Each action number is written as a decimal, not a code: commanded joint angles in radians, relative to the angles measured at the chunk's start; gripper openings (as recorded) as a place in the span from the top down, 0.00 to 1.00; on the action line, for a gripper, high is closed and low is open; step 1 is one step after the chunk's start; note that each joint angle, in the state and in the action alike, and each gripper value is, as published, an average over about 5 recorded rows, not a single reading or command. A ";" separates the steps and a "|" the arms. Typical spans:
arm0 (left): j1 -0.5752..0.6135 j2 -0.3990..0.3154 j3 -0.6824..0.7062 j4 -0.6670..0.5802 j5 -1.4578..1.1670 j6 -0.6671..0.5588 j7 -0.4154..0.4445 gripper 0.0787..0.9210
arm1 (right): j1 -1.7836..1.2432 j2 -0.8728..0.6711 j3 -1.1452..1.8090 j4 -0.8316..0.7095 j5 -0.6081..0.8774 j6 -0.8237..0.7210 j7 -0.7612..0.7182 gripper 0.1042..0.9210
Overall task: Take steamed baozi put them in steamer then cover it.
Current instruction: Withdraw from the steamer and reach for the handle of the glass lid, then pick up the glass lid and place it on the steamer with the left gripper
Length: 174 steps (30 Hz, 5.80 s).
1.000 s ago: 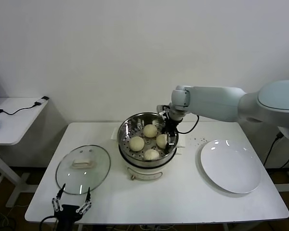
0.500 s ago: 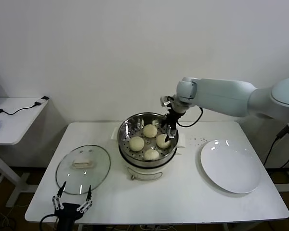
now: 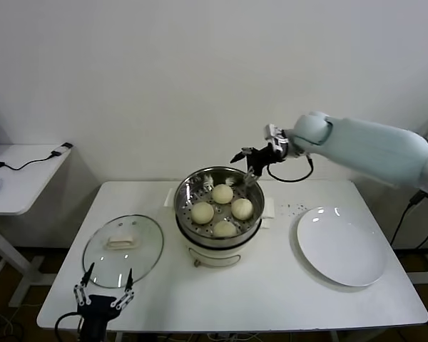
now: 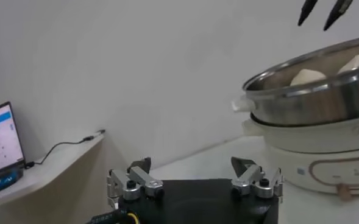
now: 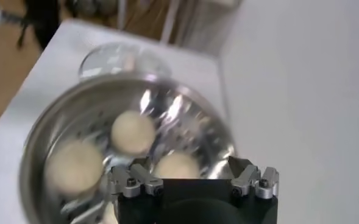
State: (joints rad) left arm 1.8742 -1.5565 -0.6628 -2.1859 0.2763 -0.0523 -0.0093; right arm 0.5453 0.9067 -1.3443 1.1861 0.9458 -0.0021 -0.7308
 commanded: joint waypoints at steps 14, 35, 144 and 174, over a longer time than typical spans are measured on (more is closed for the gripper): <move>-0.045 0.004 -0.044 -0.039 0.068 0.000 0.016 0.12 | -1.301 -0.217 1.418 0.352 -0.134 0.197 0.455 0.12; -0.259 0.153 -0.068 0.297 1.149 -0.062 -0.077 0.12 | -1.824 0.120 1.921 0.434 -0.392 0.072 0.427 0.12; -1.016 0.422 0.774 0.092 1.190 0.837 0.490 0.92 | -1.743 0.204 1.947 0.174 -0.664 0.192 0.386 0.12; -1.027 -0.042 0.820 0.549 1.375 0.775 0.320 0.92 | -1.743 0.208 1.974 0.161 -0.666 0.208 0.378 0.12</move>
State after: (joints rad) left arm 0.8682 -1.5204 0.1359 -1.7474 1.6258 0.7206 0.3538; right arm -1.1993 1.1132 0.6292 1.3487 0.2802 0.2038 -0.3507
